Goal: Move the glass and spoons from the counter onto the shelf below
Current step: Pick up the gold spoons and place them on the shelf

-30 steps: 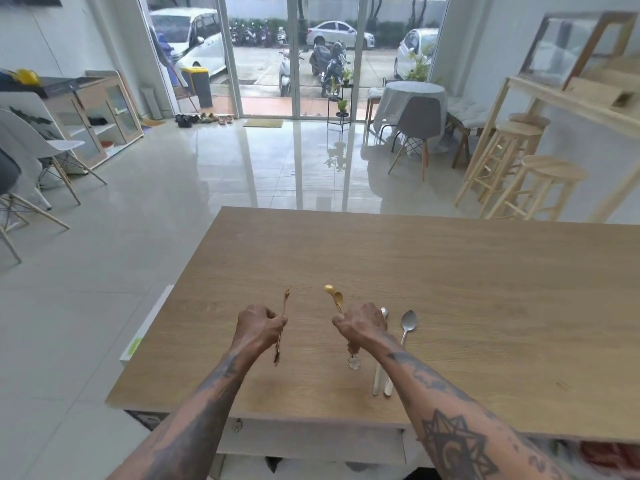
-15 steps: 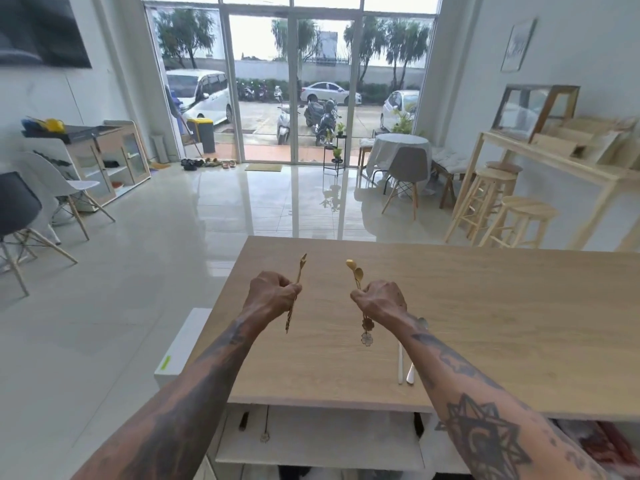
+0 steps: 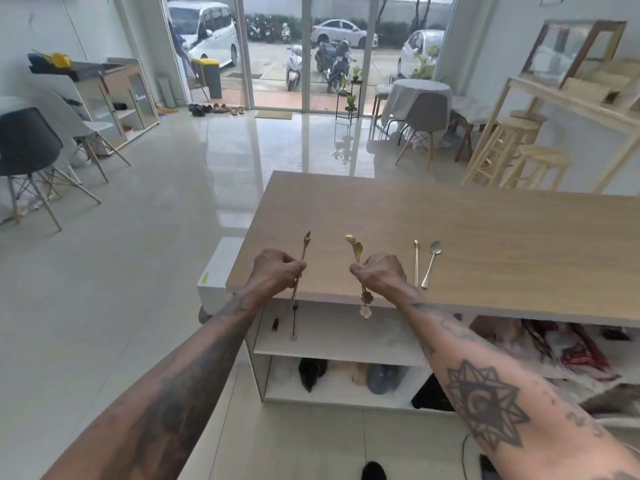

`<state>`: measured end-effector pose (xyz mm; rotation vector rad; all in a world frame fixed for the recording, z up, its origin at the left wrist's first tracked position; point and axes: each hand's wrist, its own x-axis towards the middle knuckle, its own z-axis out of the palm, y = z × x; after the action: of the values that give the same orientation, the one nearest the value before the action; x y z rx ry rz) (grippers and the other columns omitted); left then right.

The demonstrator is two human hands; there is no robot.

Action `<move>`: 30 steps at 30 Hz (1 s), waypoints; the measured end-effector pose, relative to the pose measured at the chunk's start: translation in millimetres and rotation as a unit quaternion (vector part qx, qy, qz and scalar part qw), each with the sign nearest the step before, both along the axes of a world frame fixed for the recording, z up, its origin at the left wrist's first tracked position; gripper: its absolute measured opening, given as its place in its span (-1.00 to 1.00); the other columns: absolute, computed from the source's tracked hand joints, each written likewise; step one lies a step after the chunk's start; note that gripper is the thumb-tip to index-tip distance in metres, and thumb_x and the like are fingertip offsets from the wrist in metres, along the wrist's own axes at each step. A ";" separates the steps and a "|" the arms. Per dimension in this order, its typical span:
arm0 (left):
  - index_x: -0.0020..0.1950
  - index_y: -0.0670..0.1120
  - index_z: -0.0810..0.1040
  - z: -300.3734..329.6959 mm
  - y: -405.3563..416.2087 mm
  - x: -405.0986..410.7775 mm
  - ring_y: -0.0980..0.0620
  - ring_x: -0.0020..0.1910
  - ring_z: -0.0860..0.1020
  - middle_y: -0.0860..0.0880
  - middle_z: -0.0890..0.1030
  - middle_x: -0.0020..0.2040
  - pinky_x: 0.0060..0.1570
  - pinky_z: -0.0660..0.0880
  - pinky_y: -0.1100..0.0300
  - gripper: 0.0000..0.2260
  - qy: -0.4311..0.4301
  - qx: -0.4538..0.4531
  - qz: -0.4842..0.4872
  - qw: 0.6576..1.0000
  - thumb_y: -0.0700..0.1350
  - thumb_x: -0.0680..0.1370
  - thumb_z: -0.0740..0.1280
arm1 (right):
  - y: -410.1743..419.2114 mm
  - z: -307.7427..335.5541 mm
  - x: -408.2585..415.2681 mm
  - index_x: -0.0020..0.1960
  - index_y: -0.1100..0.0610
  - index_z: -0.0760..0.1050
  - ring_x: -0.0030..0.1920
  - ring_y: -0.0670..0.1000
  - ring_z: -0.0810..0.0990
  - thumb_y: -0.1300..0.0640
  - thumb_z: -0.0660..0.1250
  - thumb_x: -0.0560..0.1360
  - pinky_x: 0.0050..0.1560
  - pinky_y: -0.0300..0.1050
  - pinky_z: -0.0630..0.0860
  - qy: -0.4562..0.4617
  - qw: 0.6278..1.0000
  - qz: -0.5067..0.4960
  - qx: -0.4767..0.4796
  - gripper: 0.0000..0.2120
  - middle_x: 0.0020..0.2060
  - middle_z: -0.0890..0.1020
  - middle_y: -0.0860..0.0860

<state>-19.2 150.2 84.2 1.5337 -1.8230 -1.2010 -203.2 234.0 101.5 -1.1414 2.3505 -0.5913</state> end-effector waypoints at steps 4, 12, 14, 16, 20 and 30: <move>-0.12 -0.15 0.71 -52.2 26.0 15.3 0.05 -0.30 0.61 -0.08 0.70 -0.23 -0.30 0.56 0.17 -0.77 -0.023 0.049 -0.006 0.999 0.02 0.51 0.46 | 21.6 -54.1 20.9 -0.34 0.11 0.45 -0.41 0.00 0.45 -0.05 0.28 0.52 -0.44 -0.19 0.30 -0.028 0.999 0.006 0.038 -0.67 -0.38 0.53 0.03; -0.05 -0.37 0.67 -165.8 62.6 24.6 0.03 -0.40 0.55 -0.20 0.64 -0.22 -0.30 0.51 0.17 -0.73 -0.022 0.185 -0.007 0.982 -0.12 0.55 0.43 | 43.3 -185.4 26.5 -0.26 0.16 0.56 -0.28 0.09 0.52 -0.06 0.27 0.48 -0.23 0.00 0.52 -0.092 0.986 -0.005 0.136 -0.68 -0.25 0.62 0.11; -0.03 -0.40 0.65 -198.7 59.1 21.5 0.02 -0.41 0.52 -0.21 0.61 -0.23 -0.38 0.43 0.24 -0.72 -0.029 0.211 0.004 0.977 -0.14 0.56 0.41 | 39.0 -218.0 15.6 -0.31 0.14 0.50 -0.36 0.03 0.46 -0.07 0.29 0.49 -0.30 -0.07 0.44 -0.121 0.981 -0.014 0.152 -0.68 -0.34 0.54 0.05; -0.04 -0.37 0.66 -233.7 46.0 12.3 -0.01 -0.39 0.51 -0.19 0.60 -0.24 -0.40 0.40 0.24 -0.75 -0.035 0.226 0.016 0.973 -0.14 0.56 0.42 | 24.7 -252.3 1.9 -0.36 0.13 0.44 -0.44 -0.01 0.41 -0.06 0.29 0.49 -0.39 -0.17 0.36 -0.142 0.977 -0.022 0.154 -0.66 -0.41 0.52 0.02; -0.03 -0.32 0.68 -304.1 1.2 -17.3 0.00 -0.40 0.54 -0.15 0.65 -0.22 -0.37 0.48 0.22 -0.81 -0.027 0.244 0.041 0.968 -0.17 0.54 0.43 | -21.3 -318.3 -22.1 -0.31 0.18 0.49 -0.43 -0.01 0.48 0.04 0.29 0.48 -0.40 -0.20 0.36 -0.203 0.967 -0.042 0.150 -0.73 -0.38 0.60 0.06; -0.26 -0.12 0.53 -418.5 -125.6 -100.0 0.19 -0.63 0.56 0.00 0.63 -0.36 -0.61 0.51 0.36 -0.78 -0.110 0.167 0.071 0.977 -0.10 0.51 0.48 | -155.8 -432.4 -58.9 -0.12 0.17 0.54 -0.74 -0.20 0.45 0.09 0.36 0.50 -0.72 -0.46 0.23 -0.215 0.969 -0.057 0.110 -0.86 -0.36 0.59 0.00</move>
<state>-119.2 24.5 -334.3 2.0194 -1.6682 -1.3654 -262.1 78.2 -330.8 -0.6998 2.0512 -0.5372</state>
